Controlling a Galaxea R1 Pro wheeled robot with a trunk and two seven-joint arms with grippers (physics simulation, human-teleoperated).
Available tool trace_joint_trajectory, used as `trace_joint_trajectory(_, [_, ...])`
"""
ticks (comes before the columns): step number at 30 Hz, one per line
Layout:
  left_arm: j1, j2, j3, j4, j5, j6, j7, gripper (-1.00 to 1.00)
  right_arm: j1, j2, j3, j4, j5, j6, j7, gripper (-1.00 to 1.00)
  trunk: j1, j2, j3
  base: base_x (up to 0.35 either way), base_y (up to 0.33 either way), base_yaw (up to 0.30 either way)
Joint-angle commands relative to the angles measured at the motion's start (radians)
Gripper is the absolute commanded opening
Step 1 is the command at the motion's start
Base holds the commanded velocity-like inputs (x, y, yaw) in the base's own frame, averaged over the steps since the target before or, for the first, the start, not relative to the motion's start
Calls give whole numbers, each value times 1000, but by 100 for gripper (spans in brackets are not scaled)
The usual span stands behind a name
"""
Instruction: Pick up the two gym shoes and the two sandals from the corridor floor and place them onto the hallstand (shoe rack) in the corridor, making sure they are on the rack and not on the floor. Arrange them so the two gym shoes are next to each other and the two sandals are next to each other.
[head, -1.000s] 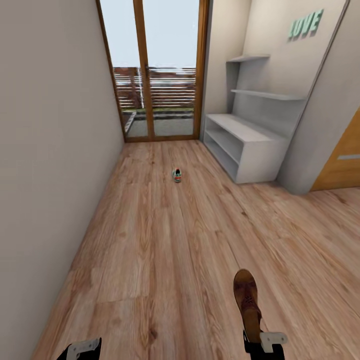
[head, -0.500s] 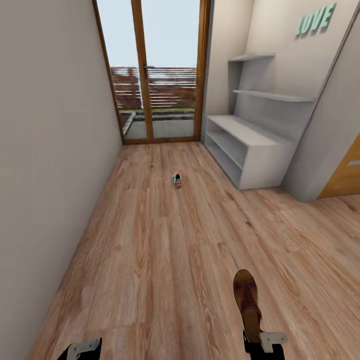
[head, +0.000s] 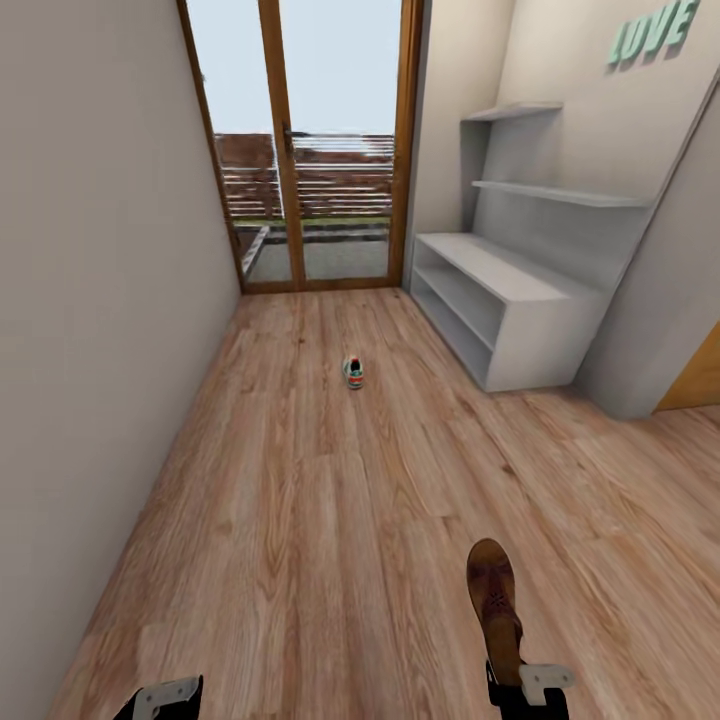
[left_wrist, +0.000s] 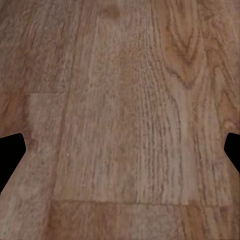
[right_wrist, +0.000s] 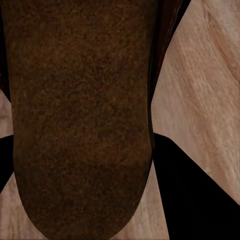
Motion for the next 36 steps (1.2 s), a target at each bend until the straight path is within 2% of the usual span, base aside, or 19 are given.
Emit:
trace_joint_trajectory(1, [-1,-1,2,1,0,-3,-2,100,-1,-1,8,0,-2,-1,-7,-100,0,0,-1,339,0,0])
trace_joint_trajectory(12, [-1,-2,1,1,-2,-3,-2,100,-1,0,8,0,-2,-1,-8,-100,0,0,-1,337,-61,5])
trace_joint_trajectory(21, [-1,-2,1,0,-2,-4,-2,100,-1,-1,8,0,-2,-1,-8,-100,0,0,-1,316,-121,107])
trace_joint_trajectory(36, [0,-2,1,-1,-2,-4,-2,100,-1,-2,8,0,-3,-1,-8,-100,0,0,-1,307,-129,11])
